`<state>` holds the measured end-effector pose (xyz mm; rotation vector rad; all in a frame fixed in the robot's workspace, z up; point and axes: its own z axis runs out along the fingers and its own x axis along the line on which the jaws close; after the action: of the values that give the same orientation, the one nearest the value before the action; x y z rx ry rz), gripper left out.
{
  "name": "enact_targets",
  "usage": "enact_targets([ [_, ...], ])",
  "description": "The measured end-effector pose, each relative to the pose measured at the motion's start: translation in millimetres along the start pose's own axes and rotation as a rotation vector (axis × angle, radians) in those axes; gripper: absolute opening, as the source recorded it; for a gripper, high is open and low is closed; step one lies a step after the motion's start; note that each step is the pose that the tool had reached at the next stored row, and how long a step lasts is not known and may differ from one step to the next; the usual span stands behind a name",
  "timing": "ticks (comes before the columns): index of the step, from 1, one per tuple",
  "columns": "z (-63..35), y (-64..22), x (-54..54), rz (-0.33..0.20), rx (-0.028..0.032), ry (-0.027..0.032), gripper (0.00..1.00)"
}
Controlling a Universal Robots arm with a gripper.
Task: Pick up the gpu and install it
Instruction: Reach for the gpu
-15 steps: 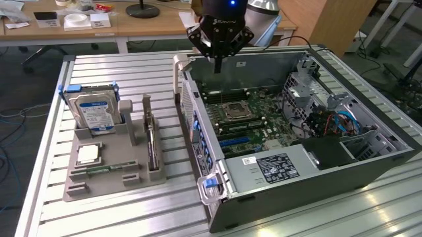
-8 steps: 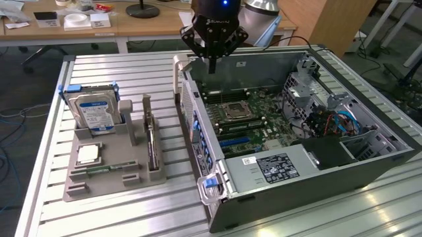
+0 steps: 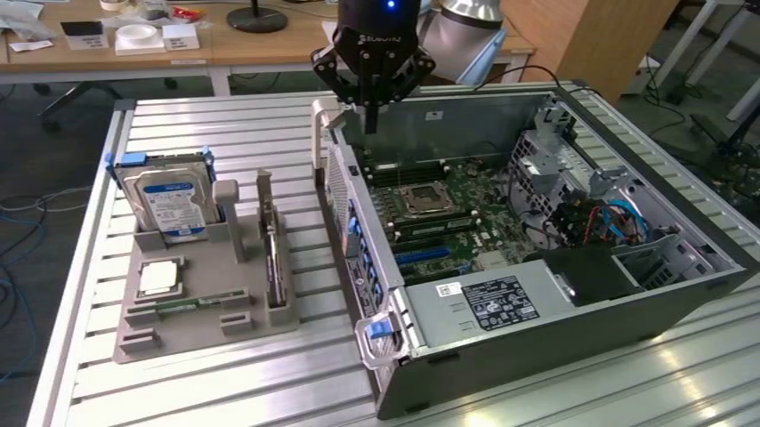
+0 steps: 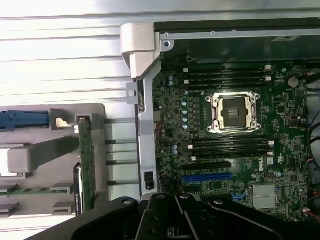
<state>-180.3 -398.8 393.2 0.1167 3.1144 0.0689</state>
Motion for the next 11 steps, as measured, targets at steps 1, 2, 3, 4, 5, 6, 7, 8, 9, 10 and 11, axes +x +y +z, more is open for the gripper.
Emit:
enact_targets([
  [1, -0.1, -0.1, 1.9, 0.000, 0.0000, 0.0000, 0.11],
  [2, -0.1, -0.3, 3.6, 0.000, 0.0000, 0.0000, 0.11],
  [3, -0.1, -0.4, 5.4, 0.000, 0.0000, 0.0000, 0.11],
  [4, -0.2, -0.5, 7.1, 0.000, 0.0000, 0.0000, 0.11],
  [5, -0.2, -0.7, 8.9, 0.000, 0.0000, 0.0000, 0.11],
  [6, -0.3, -0.8, 10.7, 0.000, 0.0000, 0.0000, 0.11],
  [7, -0.3, -0.9, 12.5, 0.000, 0.0001, 0.0000, 0.11],
  [8, -0.4, -1.1, 14.3, 0.000, 0.0000, 0.0000, 0.11],
  [9, -0.4, -1.2, 16.3, 0.000, 0.0000, 0.0000, 0.11],
  [10, -0.5, -1.4, 18.2, 0.000, 0.0000, 0.0001, 0.11],
  [11, -0.5, -1.5, 20.1, 0.000, 0.0000, 0.0000, 0.11],
])
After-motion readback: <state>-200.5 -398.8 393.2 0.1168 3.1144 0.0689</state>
